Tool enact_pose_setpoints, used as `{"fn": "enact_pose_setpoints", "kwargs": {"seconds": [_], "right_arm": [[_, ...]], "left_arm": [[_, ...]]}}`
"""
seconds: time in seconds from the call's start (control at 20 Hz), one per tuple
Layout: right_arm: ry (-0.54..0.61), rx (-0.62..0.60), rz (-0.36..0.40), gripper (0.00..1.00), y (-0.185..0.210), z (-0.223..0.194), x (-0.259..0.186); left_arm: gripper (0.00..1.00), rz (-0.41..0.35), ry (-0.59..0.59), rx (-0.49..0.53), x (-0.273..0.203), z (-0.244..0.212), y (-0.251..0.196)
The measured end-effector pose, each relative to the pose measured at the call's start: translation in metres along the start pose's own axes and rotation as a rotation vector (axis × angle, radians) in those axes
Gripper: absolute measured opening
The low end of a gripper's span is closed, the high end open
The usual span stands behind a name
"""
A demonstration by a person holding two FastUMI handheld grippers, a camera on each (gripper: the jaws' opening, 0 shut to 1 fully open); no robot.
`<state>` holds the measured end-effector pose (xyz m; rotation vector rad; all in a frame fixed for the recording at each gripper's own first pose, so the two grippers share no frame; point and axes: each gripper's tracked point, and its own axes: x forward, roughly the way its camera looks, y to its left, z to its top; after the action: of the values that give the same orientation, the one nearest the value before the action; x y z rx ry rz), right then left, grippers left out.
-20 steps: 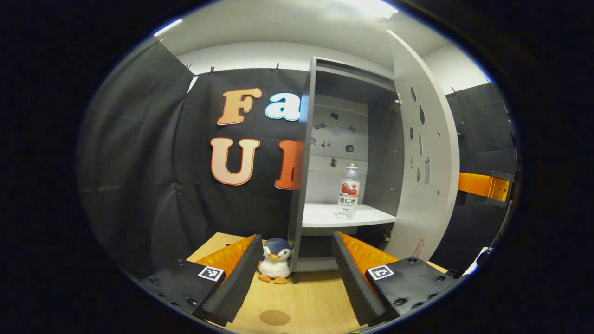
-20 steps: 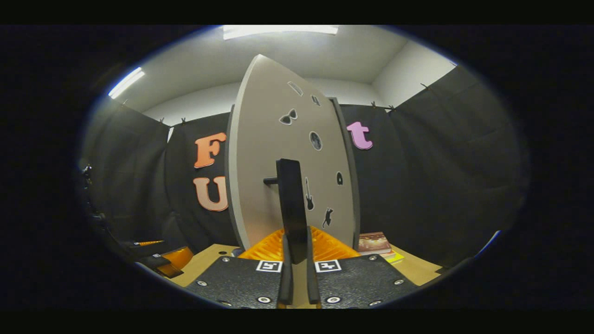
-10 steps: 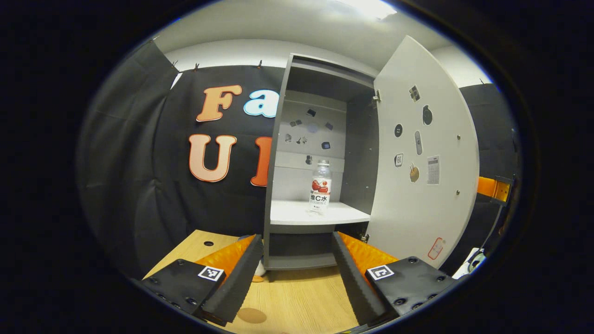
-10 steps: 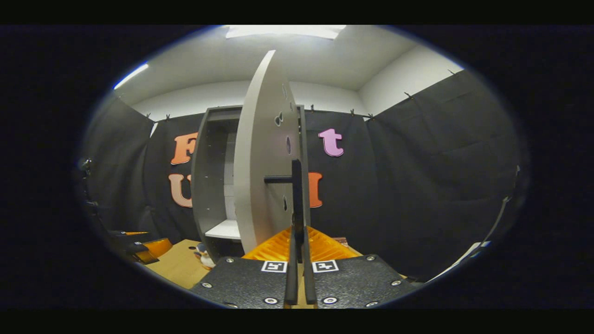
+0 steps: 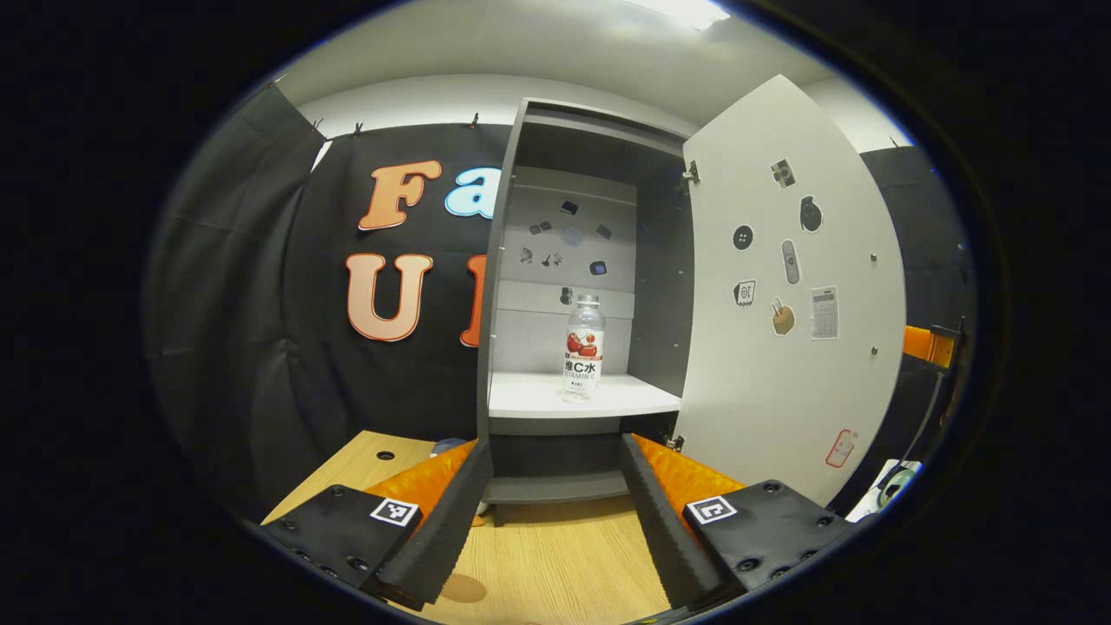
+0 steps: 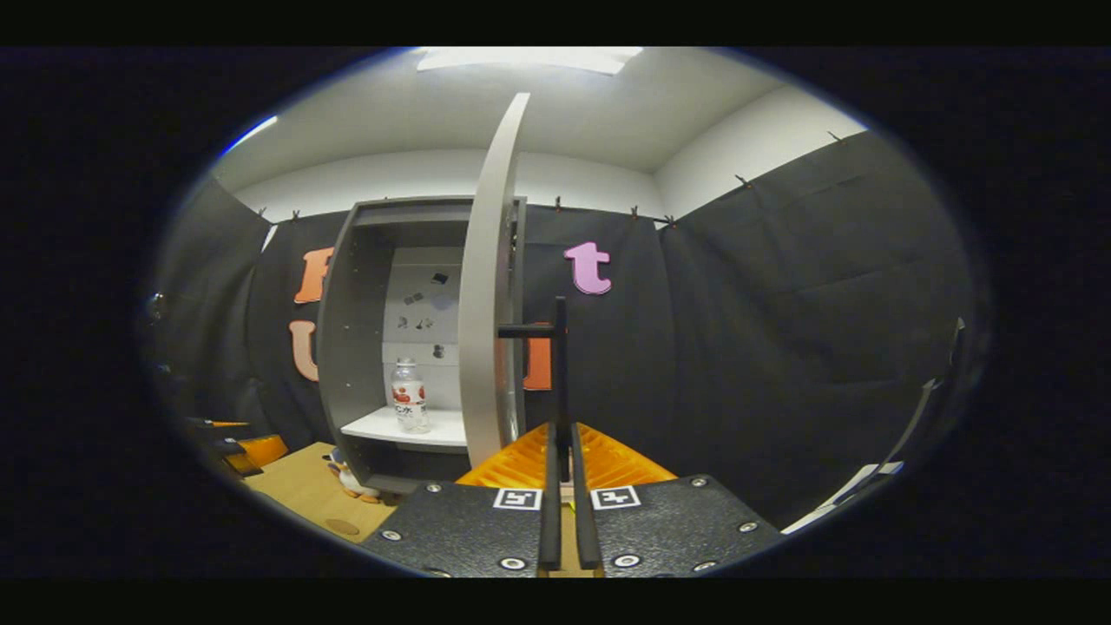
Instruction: Open the cabinet door with the right hand, grasp the bottle in the cabinet with the left hand and place it on the coaster, then close the cabinet door with the right hand.
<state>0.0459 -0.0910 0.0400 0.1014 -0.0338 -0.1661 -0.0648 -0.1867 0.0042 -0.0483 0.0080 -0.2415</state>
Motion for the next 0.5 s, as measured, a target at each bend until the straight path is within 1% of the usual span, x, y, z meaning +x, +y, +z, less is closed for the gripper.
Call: {"fn": "enact_pose_setpoints", "kwargs": {"seconds": [0.05, 0.1, 0.15, 0.25, 0.3, 0.35, 0.45, 0.5], "right_arm": [[0.002, 0.004, -0.015, 0.10, -0.003, -0.001, 0.000], [0.005, 0.000, -0.032, 0.12, -0.006, 0.000, 0.001], [0.007, -0.009, -0.041, 0.13, -0.009, 0.000, 0.000], [0.024, -0.006, -0.030, 0.16, -0.007, -0.002, -0.004], [0.032, -0.002, -0.016, 0.23, -0.004, -0.003, -0.006], [0.036, -0.007, -0.004, 0.23, -0.002, -0.004, -0.009], [0.041, -0.030, -0.015, 0.37, -0.009, -0.004, -0.013], [0.045, -0.033, -0.019, 0.36, -0.009, -0.004, -0.017]], "left_arm": [[0.96, -0.001, 0.004, -0.007, 0.002, -0.002, -0.003], [0.94, -0.004, 0.007, -0.014, 0.004, -0.003, -0.007], [0.96, -0.006, 0.009, -0.020, 0.007, -0.004, -0.009], [0.97, 0.000, 0.011, -0.018, 0.013, -0.003, -0.011], [0.94, 0.002, 0.011, -0.017, 0.015, -0.003, -0.011], [0.96, 0.004, 0.011, -0.021, 0.019, -0.004, -0.012], [0.96, -0.004, 0.014, -0.036, 0.027, -0.003, -0.014], [0.96, -0.010, 0.015, -0.042, 0.033, -0.001, -0.014]]}}
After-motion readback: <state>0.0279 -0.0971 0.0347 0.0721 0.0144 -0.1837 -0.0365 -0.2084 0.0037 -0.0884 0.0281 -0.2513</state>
